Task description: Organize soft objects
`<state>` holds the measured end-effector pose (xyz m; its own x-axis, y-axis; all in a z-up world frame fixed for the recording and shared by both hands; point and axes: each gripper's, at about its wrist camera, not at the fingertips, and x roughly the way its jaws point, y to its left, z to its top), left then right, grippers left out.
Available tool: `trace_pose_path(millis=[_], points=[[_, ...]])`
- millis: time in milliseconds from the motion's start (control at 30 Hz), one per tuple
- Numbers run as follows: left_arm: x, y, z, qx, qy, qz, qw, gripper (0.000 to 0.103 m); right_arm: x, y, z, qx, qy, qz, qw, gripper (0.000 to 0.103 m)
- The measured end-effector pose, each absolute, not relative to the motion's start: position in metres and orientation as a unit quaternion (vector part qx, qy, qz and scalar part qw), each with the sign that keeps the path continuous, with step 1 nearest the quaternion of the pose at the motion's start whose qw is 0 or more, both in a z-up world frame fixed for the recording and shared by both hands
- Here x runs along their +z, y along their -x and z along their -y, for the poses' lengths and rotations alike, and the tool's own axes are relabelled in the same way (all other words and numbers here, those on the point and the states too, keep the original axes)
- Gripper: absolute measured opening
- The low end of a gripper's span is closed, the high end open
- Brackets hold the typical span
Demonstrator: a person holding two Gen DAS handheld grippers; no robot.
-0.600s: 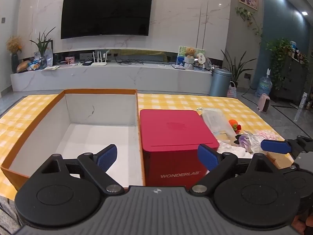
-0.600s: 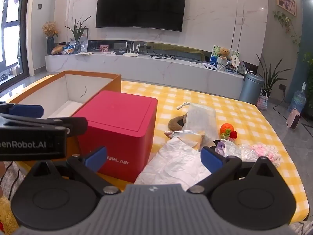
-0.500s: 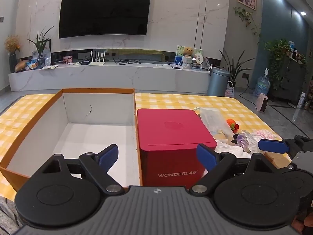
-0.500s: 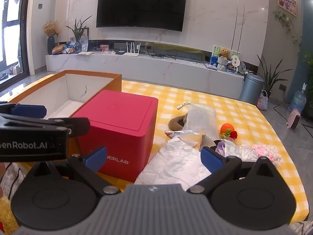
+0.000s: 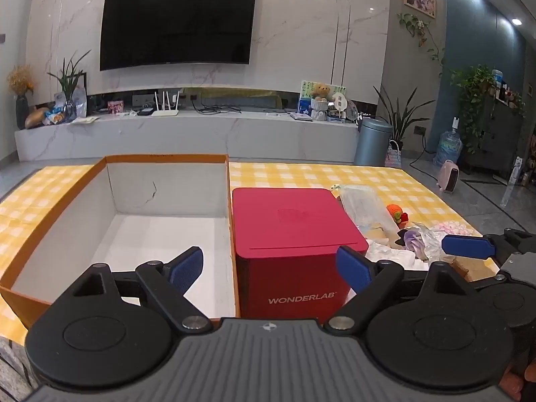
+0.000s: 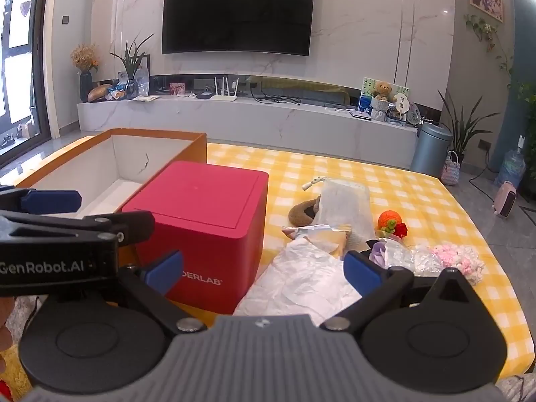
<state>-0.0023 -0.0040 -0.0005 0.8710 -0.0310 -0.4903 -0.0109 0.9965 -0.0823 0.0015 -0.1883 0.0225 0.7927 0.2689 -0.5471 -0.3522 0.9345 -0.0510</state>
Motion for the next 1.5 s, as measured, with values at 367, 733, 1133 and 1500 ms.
trace_pose_path(millis=[367,733,1133,1500], points=[[-0.0054,-0.0004,0.0029,-0.004,0.066,-0.272,0.960,0.103,0.0234,-0.0001,0.1902,0.163,0.077,-0.276,0.944,0.100],[-0.0066,-0.0005,0.0029,-0.002,0.059,-0.279,0.958,0.103,0.0209,0.0003,0.1872,0.161,0.089,-0.271,0.945,0.099],[-0.0074,-0.0017,0.0024,0.003,0.055,-0.286,0.957,0.103,0.0186,-0.0005,0.1861,0.160,0.094,-0.272,0.944,0.099],[-0.0069,-0.0016,0.0011,0.004,0.061,-0.286,0.956,0.103,0.0188,0.0005,0.1861,0.157,0.098,-0.265,0.946,0.099]])
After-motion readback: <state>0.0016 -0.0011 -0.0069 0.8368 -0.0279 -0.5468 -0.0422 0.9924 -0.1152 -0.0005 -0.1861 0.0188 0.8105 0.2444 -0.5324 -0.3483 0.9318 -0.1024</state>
